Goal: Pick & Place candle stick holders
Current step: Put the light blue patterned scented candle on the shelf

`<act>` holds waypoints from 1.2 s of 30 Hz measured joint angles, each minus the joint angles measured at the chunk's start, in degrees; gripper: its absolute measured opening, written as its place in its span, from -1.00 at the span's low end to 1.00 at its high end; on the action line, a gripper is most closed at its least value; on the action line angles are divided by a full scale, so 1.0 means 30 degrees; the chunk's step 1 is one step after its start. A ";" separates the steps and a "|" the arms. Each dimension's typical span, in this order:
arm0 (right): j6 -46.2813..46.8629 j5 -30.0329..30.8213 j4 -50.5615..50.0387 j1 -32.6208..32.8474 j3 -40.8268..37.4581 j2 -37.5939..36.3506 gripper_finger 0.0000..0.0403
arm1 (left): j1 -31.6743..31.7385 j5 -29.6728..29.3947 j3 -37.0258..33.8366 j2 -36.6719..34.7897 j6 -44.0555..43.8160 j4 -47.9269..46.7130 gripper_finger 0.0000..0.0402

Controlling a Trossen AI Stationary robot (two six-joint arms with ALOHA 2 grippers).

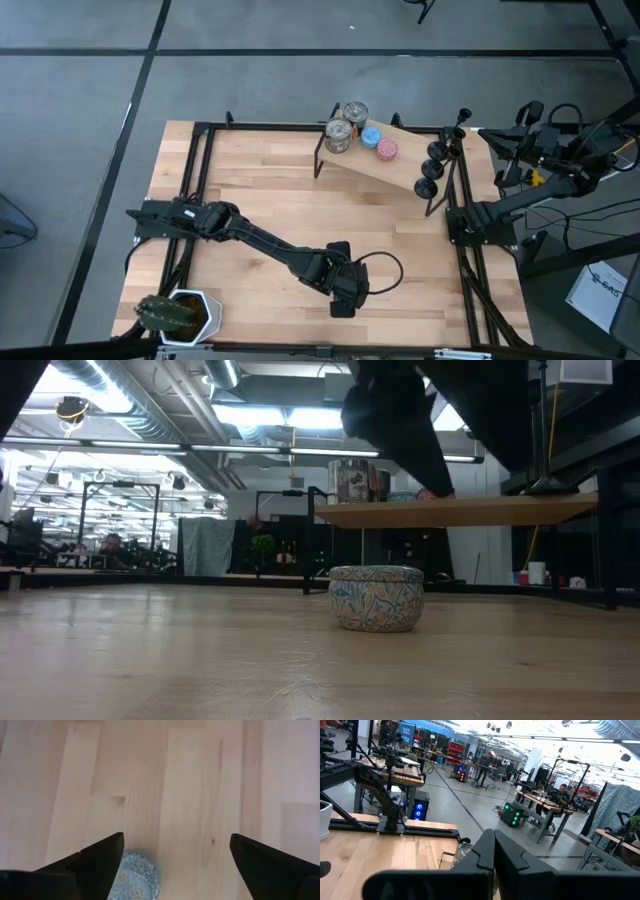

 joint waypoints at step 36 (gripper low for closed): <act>-0.0003 -0.0003 -0.0003 -0.0003 -0.0004 0.0003 -0.97 | 0.0317 0.0534 -0.0004 0.0541 -0.0195 -0.0552 0.83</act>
